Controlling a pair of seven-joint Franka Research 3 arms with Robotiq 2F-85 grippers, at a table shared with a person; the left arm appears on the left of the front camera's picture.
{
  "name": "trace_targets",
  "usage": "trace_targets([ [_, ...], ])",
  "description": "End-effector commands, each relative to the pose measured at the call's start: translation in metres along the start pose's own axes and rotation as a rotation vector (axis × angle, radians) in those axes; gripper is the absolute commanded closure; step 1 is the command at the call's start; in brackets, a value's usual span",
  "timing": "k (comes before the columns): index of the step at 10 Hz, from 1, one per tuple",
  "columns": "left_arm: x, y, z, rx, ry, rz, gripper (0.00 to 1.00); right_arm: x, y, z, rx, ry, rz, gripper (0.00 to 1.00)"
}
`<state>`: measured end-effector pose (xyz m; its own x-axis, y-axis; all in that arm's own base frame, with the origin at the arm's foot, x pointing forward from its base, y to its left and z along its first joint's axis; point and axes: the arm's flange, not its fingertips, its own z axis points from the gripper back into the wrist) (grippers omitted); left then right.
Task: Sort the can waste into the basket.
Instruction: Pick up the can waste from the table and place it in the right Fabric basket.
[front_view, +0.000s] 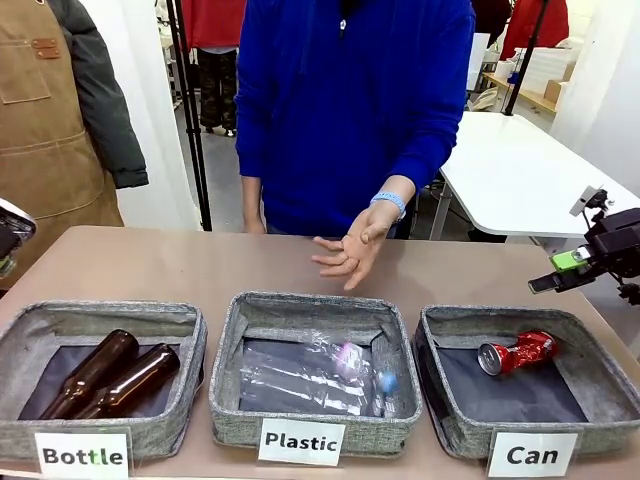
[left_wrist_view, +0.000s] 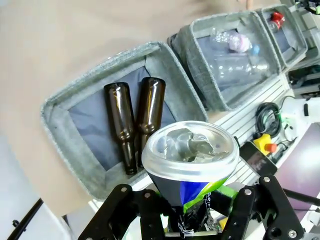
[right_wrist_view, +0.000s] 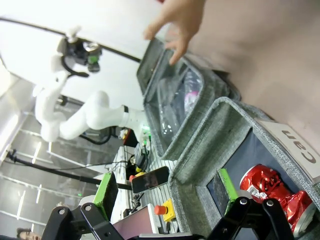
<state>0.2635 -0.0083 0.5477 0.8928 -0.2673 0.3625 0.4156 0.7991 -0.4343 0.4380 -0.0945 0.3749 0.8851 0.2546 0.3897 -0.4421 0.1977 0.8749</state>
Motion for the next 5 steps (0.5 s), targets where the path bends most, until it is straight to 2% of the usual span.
trace_targets([
  [1, -0.001, 0.003, 0.002, -0.008, -0.006, 0.007, 1.00, 0.001, 0.002, 0.000, -0.003, -0.004, 0.004, 0.00],
  [2, 0.021, -0.010, -0.016, -0.023, -0.005, -0.054, 1.00, 0.000, 0.000, 0.000, 0.000, 0.000, 0.000, 0.00],
  [3, 0.040, -0.029, -0.027, -0.054, -0.017, -0.134, 1.00, -0.006, 0.027, 0.014, -0.074, 0.039, 0.029, 0.00],
  [5, 0.099, -0.108, -0.071, -0.039, -0.021, -0.308, 1.00, -0.030, 0.053, 0.048, -0.147, 0.050, -0.048, 0.00],
])
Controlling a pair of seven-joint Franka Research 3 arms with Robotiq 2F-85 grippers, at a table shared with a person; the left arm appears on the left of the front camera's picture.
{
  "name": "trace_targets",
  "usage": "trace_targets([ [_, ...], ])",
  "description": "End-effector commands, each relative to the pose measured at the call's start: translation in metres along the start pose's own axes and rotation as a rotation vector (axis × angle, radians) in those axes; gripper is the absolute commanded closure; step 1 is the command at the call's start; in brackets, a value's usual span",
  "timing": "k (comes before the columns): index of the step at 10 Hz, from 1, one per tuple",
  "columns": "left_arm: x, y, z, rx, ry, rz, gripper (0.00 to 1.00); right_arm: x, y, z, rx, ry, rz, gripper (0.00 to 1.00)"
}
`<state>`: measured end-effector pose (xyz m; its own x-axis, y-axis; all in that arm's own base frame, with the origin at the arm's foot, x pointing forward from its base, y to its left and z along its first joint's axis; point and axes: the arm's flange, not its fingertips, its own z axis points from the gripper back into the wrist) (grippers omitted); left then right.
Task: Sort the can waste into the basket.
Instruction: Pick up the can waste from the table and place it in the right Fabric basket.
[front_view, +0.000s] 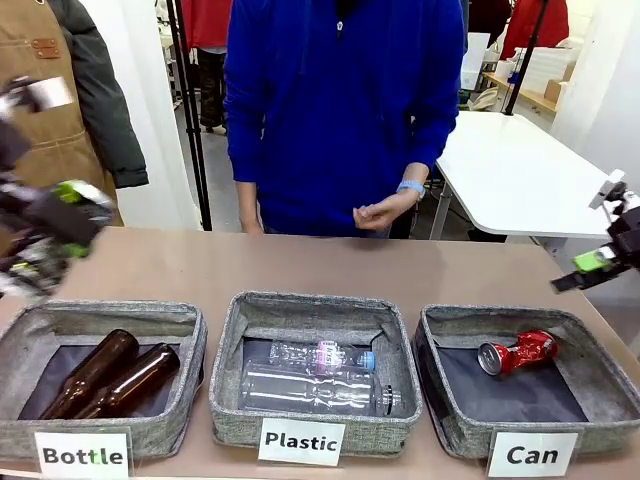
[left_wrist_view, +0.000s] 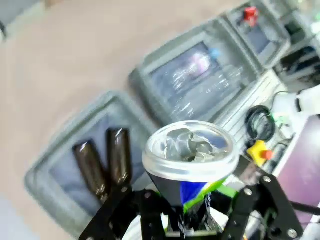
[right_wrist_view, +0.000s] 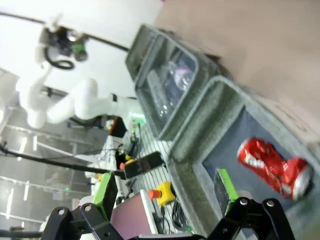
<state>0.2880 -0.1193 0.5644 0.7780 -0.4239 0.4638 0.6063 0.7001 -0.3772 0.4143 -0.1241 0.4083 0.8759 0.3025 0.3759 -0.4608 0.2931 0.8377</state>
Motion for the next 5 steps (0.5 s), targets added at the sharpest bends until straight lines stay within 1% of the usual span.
trace_targets([
  [1, 0.076, -0.048, -0.052, 0.000, 0.026, -0.184, 1.00, -0.036, 0.026, 0.037, -0.091, -0.054, -0.078, 0.00],
  [2, 0.101, -0.083, -0.088, -0.005, 0.059, -0.251, 1.00, -0.061, 0.033, 0.061, -0.105, -0.112, -0.069, 0.00],
  [3, 0.125, -0.124, -0.128, 0.006, 0.067, -0.331, 1.00, -0.089, 0.037, 0.086, -0.149, -0.198, -0.088, 0.00],
  [5, 0.150, -0.193, -0.205, 0.008, 0.071, -0.457, 1.00, -0.134, 0.038, 0.123, -0.156, -0.340, -0.098, 0.00],
])
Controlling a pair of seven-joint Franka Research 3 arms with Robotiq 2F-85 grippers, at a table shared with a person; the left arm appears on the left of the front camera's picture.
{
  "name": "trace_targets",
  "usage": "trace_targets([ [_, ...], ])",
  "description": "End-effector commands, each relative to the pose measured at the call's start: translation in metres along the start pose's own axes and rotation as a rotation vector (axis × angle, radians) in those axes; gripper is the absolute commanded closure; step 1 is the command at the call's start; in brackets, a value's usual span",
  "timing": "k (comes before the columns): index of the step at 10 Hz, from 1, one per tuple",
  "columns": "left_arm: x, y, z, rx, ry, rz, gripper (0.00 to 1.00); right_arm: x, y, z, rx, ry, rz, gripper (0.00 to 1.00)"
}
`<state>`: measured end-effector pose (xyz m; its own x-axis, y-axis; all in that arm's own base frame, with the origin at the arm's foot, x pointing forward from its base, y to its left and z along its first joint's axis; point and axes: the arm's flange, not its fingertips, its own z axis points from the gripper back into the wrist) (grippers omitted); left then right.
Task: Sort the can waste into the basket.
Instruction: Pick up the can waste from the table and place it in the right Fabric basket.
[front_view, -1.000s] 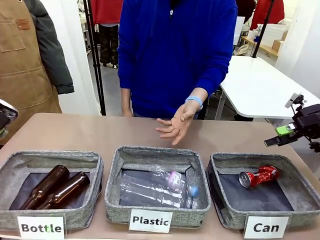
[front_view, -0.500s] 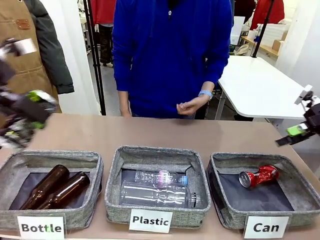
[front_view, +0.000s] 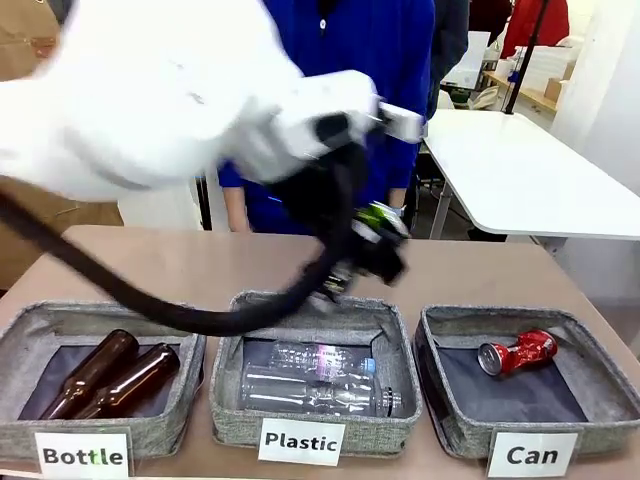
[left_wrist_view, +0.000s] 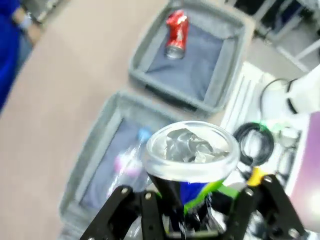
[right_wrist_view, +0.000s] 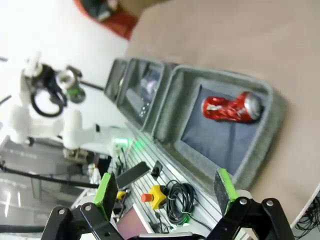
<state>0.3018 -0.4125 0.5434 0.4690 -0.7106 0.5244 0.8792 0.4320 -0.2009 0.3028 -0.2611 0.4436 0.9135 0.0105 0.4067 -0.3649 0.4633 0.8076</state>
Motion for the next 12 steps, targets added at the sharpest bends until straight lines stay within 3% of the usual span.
trace_targets([
  [1, 0.045, -0.020, -0.054, 0.058, 0.008, -0.092, 1.00, -0.025, -0.010, 0.023, 0.019, -0.121, -0.013, 0.00],
  [3, 0.081, -0.074, -0.122, 0.056, 0.031, -0.251, 1.00, -0.059, -0.025, 0.046, 0.088, -0.233, -0.027, 0.00],
  [4, 0.094, -0.094, -0.152, 0.062, 0.034, -0.308, 1.00, -0.038, -0.010, 0.036, -0.005, -0.117, -0.046, 0.00],
  [5, 0.104, -0.107, -0.175, 0.077, 0.007, -0.325, 1.00, -0.038, -0.010, 0.036, -0.005, -0.117, -0.046, 0.00],
  [8, 0.116, -0.121, -0.214, 0.125, -0.050, -0.379, 1.00, -0.038, -0.010, 0.036, -0.005, -0.117, -0.046, 0.00],
  [11, 0.123, -0.116, -0.222, 0.168, -0.031, -0.412, 1.00, -0.038, -0.010, 0.036, -0.005, -0.117, -0.046, 0.00],
  [12, 0.122, -0.113, -0.223, 0.163, -0.018, -0.404, 0.69, -0.038, -0.010, 0.036, -0.005, -0.117, -0.046, 0.00],
])
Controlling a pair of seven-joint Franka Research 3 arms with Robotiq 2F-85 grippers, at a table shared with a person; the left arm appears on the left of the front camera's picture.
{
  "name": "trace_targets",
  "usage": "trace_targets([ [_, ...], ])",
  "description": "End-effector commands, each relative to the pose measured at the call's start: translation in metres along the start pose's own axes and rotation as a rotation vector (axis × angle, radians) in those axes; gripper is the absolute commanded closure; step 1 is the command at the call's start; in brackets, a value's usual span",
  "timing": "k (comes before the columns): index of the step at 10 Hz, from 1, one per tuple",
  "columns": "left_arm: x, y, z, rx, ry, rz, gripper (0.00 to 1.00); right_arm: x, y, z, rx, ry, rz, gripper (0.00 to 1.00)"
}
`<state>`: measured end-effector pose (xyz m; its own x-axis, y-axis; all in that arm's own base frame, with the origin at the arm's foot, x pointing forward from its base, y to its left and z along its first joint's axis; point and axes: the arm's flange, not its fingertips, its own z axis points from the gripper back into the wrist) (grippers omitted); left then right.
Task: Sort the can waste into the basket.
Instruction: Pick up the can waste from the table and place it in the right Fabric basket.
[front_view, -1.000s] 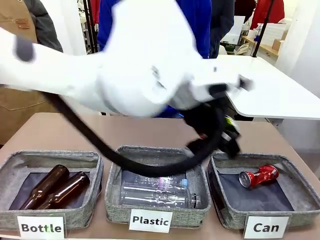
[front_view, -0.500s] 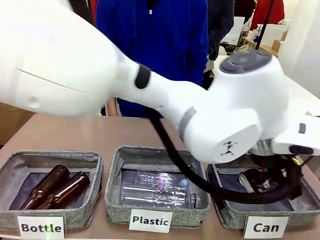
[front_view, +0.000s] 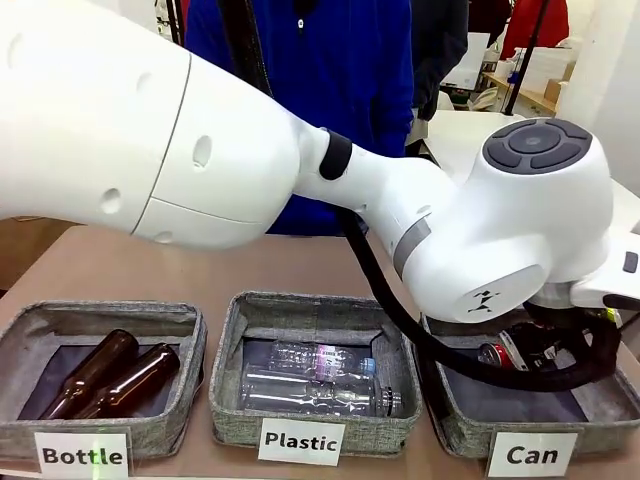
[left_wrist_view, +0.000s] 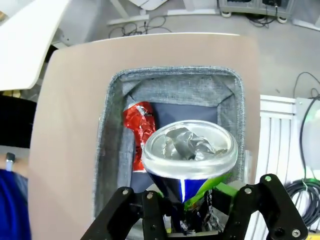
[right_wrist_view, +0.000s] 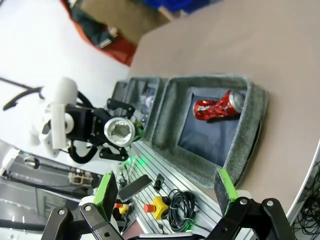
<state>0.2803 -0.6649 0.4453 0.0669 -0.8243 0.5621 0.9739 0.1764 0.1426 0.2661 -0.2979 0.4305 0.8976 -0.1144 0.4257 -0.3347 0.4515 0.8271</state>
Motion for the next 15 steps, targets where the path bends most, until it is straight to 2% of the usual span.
trace_targets([
  [1, 0.004, -0.002, -0.003, 0.037, 0.019, 0.014, 0.43, 0.001, 0.004, 0.002, -0.017, 0.005, -0.009, 0.00],
  [2, 0.003, -0.001, -0.002, 0.048, 0.021, 0.009, 0.12, 0.001, 0.004, 0.002, -0.017, 0.005, -0.009, 0.00],
  [3, 0.002, 0.000, -0.001, 0.054, 0.023, 0.010, 0.00, 0.001, 0.004, 0.002, -0.017, 0.005, -0.009, 0.00],
  [5, 0.004, 0.002, 0.006, 0.071, 0.000, 0.012, 0.00, 0.001, 0.004, 0.002, -0.017, 0.005, -0.009, 0.00],
  [6, 0.005, 0.004, 0.009, 0.075, -0.001, 0.014, 0.08, 0.001, 0.004, 0.002, -0.017, 0.005, -0.009, 0.00],
  [7, 0.004, 0.006, 0.014, 0.071, -0.001, 0.021, 0.00, 0.001, 0.004, 0.002, -0.017, 0.005, -0.009, 0.00],
  [9, -0.003, 0.019, 0.035, 0.094, 0.035, 0.072, 0.00, 0.001, 0.004, 0.002, -0.017, 0.005, -0.009, 0.00],
  [10, -0.009, 0.032, 0.059, 0.103, 0.094, 0.145, 0.00, 0.000, 0.000, 0.000, -0.001, 0.000, 0.000, 0.00],
  [12, -0.038, 0.073, 0.132, 0.047, 0.219, 0.328, 0.00, 0.031, 0.012, -0.028, 0.022, 0.074, 0.056, 0.00],
  [14, -0.096, 0.117, 0.208, -0.002, 0.246, 0.537, 0.00, 0.072, 0.034, -0.076, 0.037, 0.160, 0.105, 0.00],
  [15, -0.133, 0.137, 0.243, -0.075, 0.257, 0.621, 0.00, 0.092, 0.044, -0.109, 0.065, 0.208, 0.137, 0.00],
])
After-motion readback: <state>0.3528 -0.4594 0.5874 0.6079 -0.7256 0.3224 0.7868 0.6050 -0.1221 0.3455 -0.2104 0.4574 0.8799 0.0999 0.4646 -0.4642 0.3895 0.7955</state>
